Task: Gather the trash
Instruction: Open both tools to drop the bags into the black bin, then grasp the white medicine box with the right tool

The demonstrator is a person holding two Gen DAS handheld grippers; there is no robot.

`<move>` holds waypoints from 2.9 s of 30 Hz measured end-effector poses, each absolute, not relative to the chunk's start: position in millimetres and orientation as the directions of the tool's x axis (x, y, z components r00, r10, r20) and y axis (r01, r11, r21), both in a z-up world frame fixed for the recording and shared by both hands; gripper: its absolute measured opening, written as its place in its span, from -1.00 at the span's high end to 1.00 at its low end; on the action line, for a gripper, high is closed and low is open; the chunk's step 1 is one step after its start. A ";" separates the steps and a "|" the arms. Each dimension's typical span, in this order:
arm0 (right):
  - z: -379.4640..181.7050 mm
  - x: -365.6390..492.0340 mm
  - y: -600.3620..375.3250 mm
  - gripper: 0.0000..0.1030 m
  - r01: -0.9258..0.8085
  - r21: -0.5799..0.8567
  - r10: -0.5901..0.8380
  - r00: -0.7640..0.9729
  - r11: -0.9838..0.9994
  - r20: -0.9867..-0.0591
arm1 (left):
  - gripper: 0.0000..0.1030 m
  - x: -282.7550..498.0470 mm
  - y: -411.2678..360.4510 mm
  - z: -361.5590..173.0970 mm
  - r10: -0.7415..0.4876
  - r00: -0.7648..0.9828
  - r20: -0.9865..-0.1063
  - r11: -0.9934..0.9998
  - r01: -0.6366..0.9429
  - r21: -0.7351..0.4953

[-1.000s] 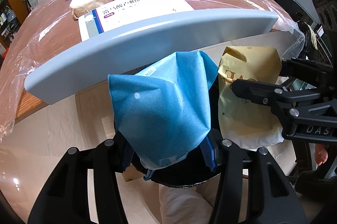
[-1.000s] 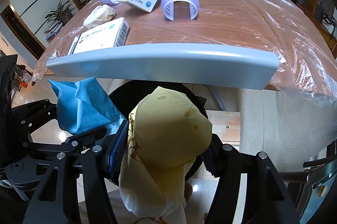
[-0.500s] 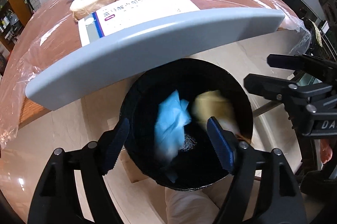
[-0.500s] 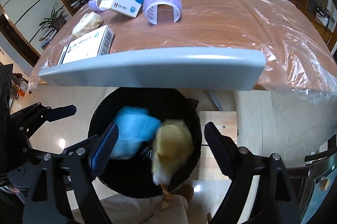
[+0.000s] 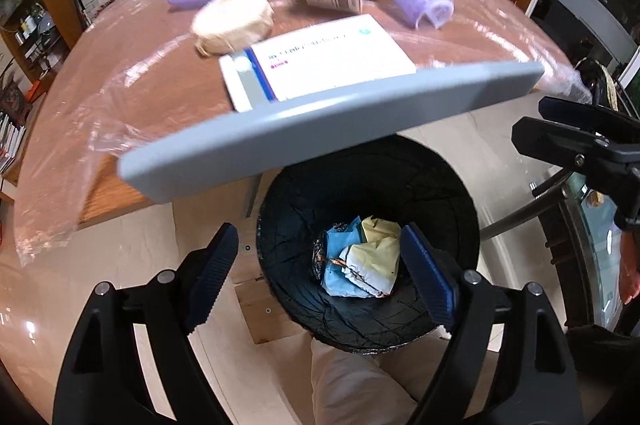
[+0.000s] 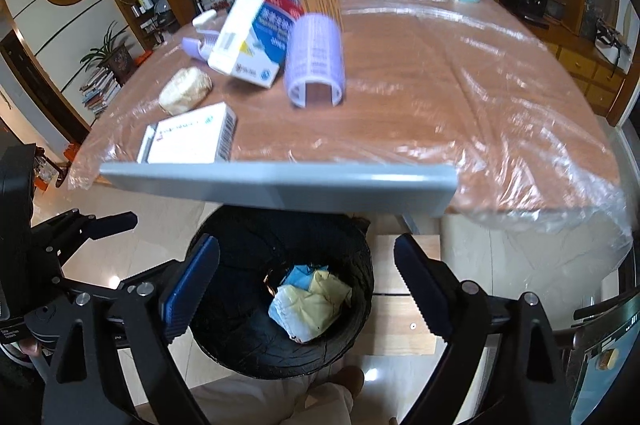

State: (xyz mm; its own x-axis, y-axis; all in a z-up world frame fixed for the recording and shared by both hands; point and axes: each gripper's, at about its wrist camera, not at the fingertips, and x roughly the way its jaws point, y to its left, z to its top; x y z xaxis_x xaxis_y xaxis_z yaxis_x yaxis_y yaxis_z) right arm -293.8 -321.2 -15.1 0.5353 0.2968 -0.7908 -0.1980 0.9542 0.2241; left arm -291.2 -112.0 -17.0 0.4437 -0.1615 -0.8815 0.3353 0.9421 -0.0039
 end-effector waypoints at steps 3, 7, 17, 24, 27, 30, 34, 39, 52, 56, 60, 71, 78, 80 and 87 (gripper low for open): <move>-1.2 -296.4 -314.1 -0.82 -0.221 0.210 0.300 0.560 0.952 -0.772 | -0.72 -295.4 -104.3 -0.2 -0.172 0.481 -0.860 0.944 0.330 -0.004; 14.7 -290.4 -295.8 -0.88 -0.260 0.199 0.318 0.574 0.945 -0.755 | -0.85 -291.3 -95.5 23.4 -0.174 0.541 -0.823 0.950 0.312 0.004; 21.3 -252.9 -232.6 -0.89 -0.311 0.180 0.325 0.518 0.933 -0.791 | -0.89 -228.7 -57.0 56.9 -0.154 0.617 -0.772 0.970 0.242 0.000; 2.3 -227.9 -206.7 -0.89 -0.271 0.195 0.302 0.449 0.943 -0.841 | -0.89 -185.4 -61.2 52.9 -0.183 0.584 -0.791 0.956 0.293 -0.006; -2.7 -223.4 -198.6 -0.89 -0.262 0.183 0.286 0.440 0.948 -0.851 | -0.89 -171.2 -64.8 46.4 -0.207 0.552 -0.808 0.947 0.322 -0.022; -4.4 -220.9 -187.9 -0.89 -0.262 0.167 0.271 0.435 0.951 -0.859 | -0.89 -161.5 -70.2 40.6 -0.219 0.533 -0.817 0.935 0.354 -0.020; -10.0 -217.8 -178.4 -0.89 -0.250 0.123 0.225 0.433 0.961 -0.873 | -0.89 -151.7 -78.5 32.9 -0.231 0.509 -0.830 0.918 0.396 -0.012; -13.8 -214.3 -176.2 -0.86 -0.227 0.126 0.215 0.425 0.966 -0.879 | -0.89 -147.9 -86.4 25.0 -0.244 0.481 -0.842 0.894 0.448 -0.003; -6.1 -194.6 -189.2 -0.50 -0.188 0.174 0.238 0.411 0.967 -0.880 | -0.46 -140.1 -96.9 8.2 -0.240 0.442 -0.864 0.859 0.511 0.023; -10.6 -195.8 -186.4 -0.74 -0.181 0.185 0.242 0.384 0.966 -0.891 | -0.46 -136.9 -95.1 9.5 -0.238 0.454 -0.859 0.867 0.497 0.023; -12.7 -202.2 -173.6 -0.83 -0.222 0.156 0.231 0.371 0.963 -0.900 | -0.46 -133.9 -92.2 13.5 -0.248 0.462 -0.852 0.871 0.491 0.013; -16.6 -200.0 -156.9 -0.91 -0.263 0.102 0.193 0.351 0.959 -0.916 | -0.49 -131.6 -90.1 11.2 -0.255 0.453 -0.854 0.866 0.501 0.008; -20.7 -191.8 -148.2 -0.92 -0.267 0.027 0.126 0.360 0.963 -0.924 | -0.49 -126.3 -81.4 9.3 -0.243 0.457 -0.855 0.883 0.470 0.001; -21.5 -190.7 -145.9 -0.91 -0.289 0.014 0.126 0.372 0.957 -0.920 | -0.49 -123.6 -77.7 10.3 -0.232 0.467 -0.854 0.891 0.454 0.007; -19.6 -180.4 -160.5 -0.88 -0.302 0.052 0.164 0.359 0.952 -0.919 | -0.49 -119.8 -65.1 10.8 -0.222 0.475 -0.851 0.905 0.426 0.002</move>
